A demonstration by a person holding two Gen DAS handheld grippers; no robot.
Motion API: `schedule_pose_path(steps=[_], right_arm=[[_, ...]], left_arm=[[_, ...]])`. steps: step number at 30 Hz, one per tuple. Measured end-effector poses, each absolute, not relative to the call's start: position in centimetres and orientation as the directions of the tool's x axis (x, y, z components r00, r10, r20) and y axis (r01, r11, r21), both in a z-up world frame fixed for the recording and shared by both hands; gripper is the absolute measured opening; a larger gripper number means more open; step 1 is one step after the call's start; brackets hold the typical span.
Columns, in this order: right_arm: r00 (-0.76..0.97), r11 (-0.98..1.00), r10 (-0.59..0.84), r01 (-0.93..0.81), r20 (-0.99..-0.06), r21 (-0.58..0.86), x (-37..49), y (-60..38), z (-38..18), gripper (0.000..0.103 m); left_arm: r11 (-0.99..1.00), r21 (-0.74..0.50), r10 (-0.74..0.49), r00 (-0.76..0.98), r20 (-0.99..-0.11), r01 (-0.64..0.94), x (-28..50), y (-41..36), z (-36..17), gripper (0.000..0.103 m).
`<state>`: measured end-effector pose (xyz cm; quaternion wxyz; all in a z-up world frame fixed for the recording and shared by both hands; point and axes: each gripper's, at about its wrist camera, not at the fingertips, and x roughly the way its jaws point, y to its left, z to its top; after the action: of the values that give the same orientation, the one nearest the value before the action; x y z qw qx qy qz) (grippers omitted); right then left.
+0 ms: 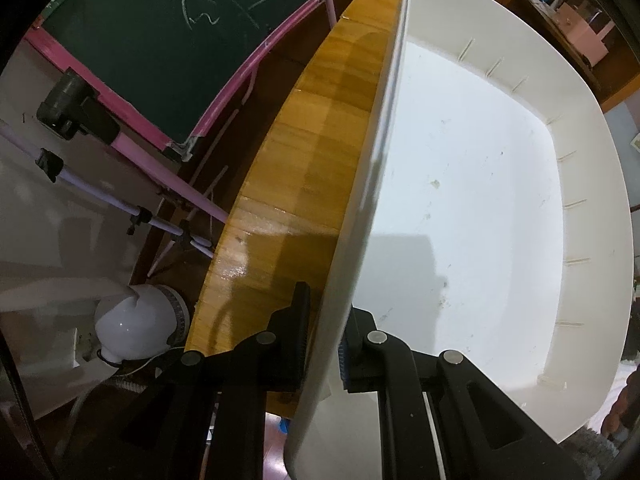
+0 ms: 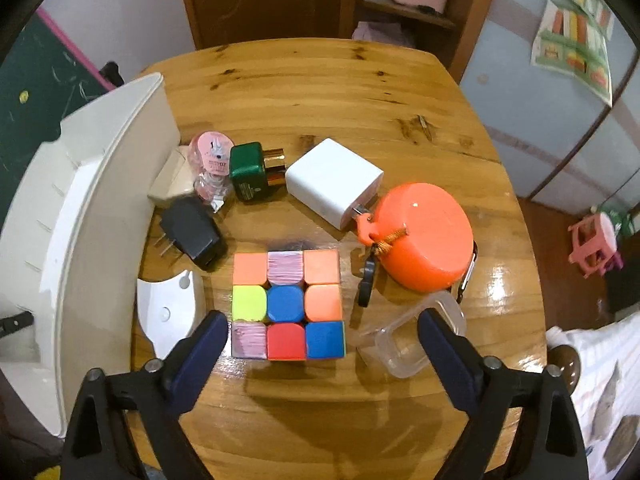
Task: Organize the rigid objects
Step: 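Close the right gripper on the Rubik's cube and lift it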
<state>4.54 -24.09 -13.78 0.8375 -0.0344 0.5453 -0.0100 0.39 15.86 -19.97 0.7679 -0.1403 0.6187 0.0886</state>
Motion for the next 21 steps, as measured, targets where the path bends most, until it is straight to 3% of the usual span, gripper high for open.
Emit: schedule_pose_path(steps=[4,15,17,21], right_arm=[[0.398,0.995,-0.053,-0.057,-0.916,-0.083,4.6,-23.0,-14.4,0.07],[0.374,0.989,-0.087,-0.079,-0.923,-0.125,5.6,-22.1,-15.8,0.07],[0.389,0.986,-0.094,-0.091,-0.917,-0.139,5.6,-21.9,-15.9,0.062],[0.393,0.99,-0.052,-0.101,-0.918,-0.099,5.4,-22.0,-15.7,0.06]], left_arm=[[0.946,-0.122,-0.052,0.23,-0.972,-0.3,0.4,16.0,-19.9,0.011],[0.939,-0.169,-0.095,0.247,-0.964,-0.299,0.3,16.1,-19.9,0.005],[0.939,-0.17,-0.095,0.248,-0.964,-0.299,0.2,16.1,-19.8,0.005],[0.945,-0.153,-0.079,0.251,-0.965,-0.288,0.2,15.7,-19.6,0.005]])
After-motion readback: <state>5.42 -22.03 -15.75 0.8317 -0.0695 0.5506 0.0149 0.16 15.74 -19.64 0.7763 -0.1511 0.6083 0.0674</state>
